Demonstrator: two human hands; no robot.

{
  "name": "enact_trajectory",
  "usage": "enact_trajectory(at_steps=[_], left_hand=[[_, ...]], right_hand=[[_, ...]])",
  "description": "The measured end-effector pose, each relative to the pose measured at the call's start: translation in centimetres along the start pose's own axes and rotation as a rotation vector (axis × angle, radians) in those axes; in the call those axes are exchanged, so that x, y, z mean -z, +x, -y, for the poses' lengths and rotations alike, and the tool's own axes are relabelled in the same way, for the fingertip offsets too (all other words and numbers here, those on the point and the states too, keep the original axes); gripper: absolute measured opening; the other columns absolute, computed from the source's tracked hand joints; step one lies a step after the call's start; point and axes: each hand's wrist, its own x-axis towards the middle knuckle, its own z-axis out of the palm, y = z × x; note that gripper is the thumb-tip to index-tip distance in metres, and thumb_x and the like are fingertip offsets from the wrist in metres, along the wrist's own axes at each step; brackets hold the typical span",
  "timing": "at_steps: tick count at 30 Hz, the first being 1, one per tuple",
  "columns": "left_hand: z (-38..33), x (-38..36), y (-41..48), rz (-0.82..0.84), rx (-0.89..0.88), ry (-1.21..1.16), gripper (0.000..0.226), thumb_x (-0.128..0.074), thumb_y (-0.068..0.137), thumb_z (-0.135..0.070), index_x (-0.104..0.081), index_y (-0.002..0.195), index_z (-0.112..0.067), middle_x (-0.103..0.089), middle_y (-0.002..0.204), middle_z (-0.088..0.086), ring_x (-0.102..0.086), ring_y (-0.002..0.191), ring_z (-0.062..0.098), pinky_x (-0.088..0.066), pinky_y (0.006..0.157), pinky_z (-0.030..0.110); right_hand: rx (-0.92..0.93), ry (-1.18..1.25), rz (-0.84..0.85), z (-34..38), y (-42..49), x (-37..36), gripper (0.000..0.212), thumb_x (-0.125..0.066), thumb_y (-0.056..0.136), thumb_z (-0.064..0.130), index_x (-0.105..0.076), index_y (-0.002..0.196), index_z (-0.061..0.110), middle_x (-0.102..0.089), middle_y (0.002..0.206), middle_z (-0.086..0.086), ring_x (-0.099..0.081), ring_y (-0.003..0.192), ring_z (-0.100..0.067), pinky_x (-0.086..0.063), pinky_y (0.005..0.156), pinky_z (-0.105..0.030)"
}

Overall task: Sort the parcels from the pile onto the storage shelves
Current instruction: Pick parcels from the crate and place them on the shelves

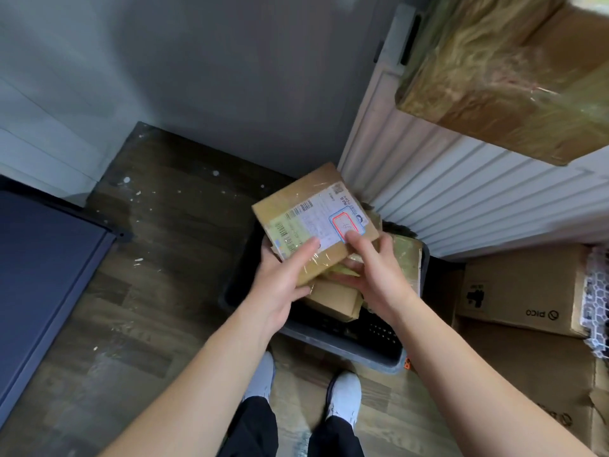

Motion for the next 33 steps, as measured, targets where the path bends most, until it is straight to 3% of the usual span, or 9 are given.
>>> enact_trajectory(at_steps=[4, 6, 9, 15, 21, 25, 28, 31, 33], left_hand=[[-2.1, 2.6, 0.2, -0.010, -0.108, 0.151, 0.067, -0.078, 0.076, -0.008, -0.050, 0.130, -0.036, -0.072, 0.114, -0.008, -0.070, 0.100, 0.013, -0.053, 0.080, 0.032], [-4.4, 4.4, -0.7, 0.113, -0.147, 0.353, 0.070, -0.079, 0.075, -0.007, -0.051, 0.129, -0.041, -0.072, 0.113, -0.011, -0.069, 0.103, 0.010, -0.052, 0.084, 0.026], [-8.2, 5.8, -3.2, 0.170, -0.166, 0.432, 0.076, -0.079, 0.077, -0.011, -0.045, 0.141, -0.034, -0.070, 0.118, -0.009, -0.068, 0.104, 0.007, -0.052, 0.094, 0.029], [-13.8, 7.6, -11.9, -0.098, -0.312, 0.038, 0.102, -0.084, 0.066, -0.021, -0.028, 0.149, -0.035, -0.056, 0.138, 0.001, -0.055, 0.126, 0.021, -0.037, 0.110, 0.048], [-15.2, 9.0, -23.8, -0.125, -0.386, -0.074, 0.090, -0.073, 0.069, -0.023, -0.029, 0.148, -0.021, -0.065, 0.129, -0.001, -0.064, 0.115, 0.019, -0.047, 0.101, 0.051], [-17.1, 11.2, -30.7, -0.257, -0.523, -0.067, 0.059, -0.072, 0.079, -0.022, -0.048, 0.132, -0.028, -0.071, 0.116, -0.009, -0.069, 0.101, 0.010, -0.054, 0.092, 0.043], [-17.6, 12.5, -35.4, -0.400, -0.640, -0.101, 0.037, -0.067, 0.089, -0.013, -0.055, 0.119, -0.031, -0.071, 0.114, -0.009, -0.068, 0.102, 0.011, -0.055, 0.087, 0.037], [-17.5, 14.0, -40.3, -0.530, -0.719, -0.127, 0.048, -0.071, 0.083, -0.021, -0.054, 0.127, -0.031, -0.071, 0.109, -0.016, -0.067, 0.104, 0.008, -0.054, 0.090, 0.034], [-16.9, 15.6, -43.5, -0.592, -0.741, -0.130, 0.062, -0.072, 0.075, -0.032, -0.052, 0.133, -0.033, -0.070, 0.114, -0.015, -0.065, 0.110, 0.010, -0.052, 0.096, 0.039]], right_hand=[[0.048, -0.353, -0.013, 0.8, -0.3, -0.6, 0.056, -0.073, 0.082, 0.043, -0.046, 0.127, 0.022, -0.062, 0.122, 0.004, -0.062, 0.104, -0.012, -0.051, 0.091, -0.043], [0.076, -0.362, 0.057, 2.2, -0.8, -1.0, 0.076, -0.076, 0.079, 0.041, -0.035, 0.141, 0.027, -0.062, 0.127, 0.005, -0.065, 0.106, -0.011, -0.053, 0.087, -0.035], [0.040, -0.383, 0.270, 5.5, -2.6, -2.4, 0.080, -0.075, 0.084, 0.033, -0.022, 0.143, 0.047, -0.069, 0.121, -0.001, -0.072, 0.098, -0.022, -0.058, 0.083, -0.042], [0.146, -0.372, 0.299, 12.0, -9.7, -9.4, 0.041, -0.074, 0.086, 0.033, -0.049, 0.118, 0.024, -0.069, 0.115, -0.010, -0.072, 0.096, -0.024, -0.059, 0.083, -0.048], [0.239, -0.475, 0.440, 16.6, -18.5, -17.1, 0.060, -0.074, 0.079, 0.047, -0.047, 0.121, 0.014, -0.069, 0.115, -0.009, -0.072, 0.100, -0.026, -0.057, 0.087, -0.054], [0.382, -0.697, 0.492, 19.8, -24.7, -21.3, 0.056, -0.073, 0.070, 0.061, -0.051, 0.106, 0.023, -0.071, 0.106, -0.001, -0.070, 0.091, -0.014, -0.057, 0.076, -0.031], [0.556, -0.803, 0.562, 21.3, -29.2, -24.5, 0.037, -0.071, 0.085, 0.041, -0.054, 0.111, 0.022, -0.068, 0.098, 0.008, -0.064, 0.082, -0.007, -0.050, 0.064, -0.014], [0.711, -0.856, 0.687, 21.2, -34.0, -27.6, 0.049, -0.072, 0.085, 0.030, -0.048, 0.128, 0.028, -0.066, 0.107, 0.016, -0.064, 0.095, -0.003, -0.050, 0.084, -0.022], [0.768, -0.896, 0.792, 20.5, -37.2, -29.4, 0.058, -0.073, 0.085, 0.029, -0.045, 0.135, 0.027, -0.064, 0.111, 0.019, -0.061, 0.095, 0.007, -0.047, 0.080, -0.015]])
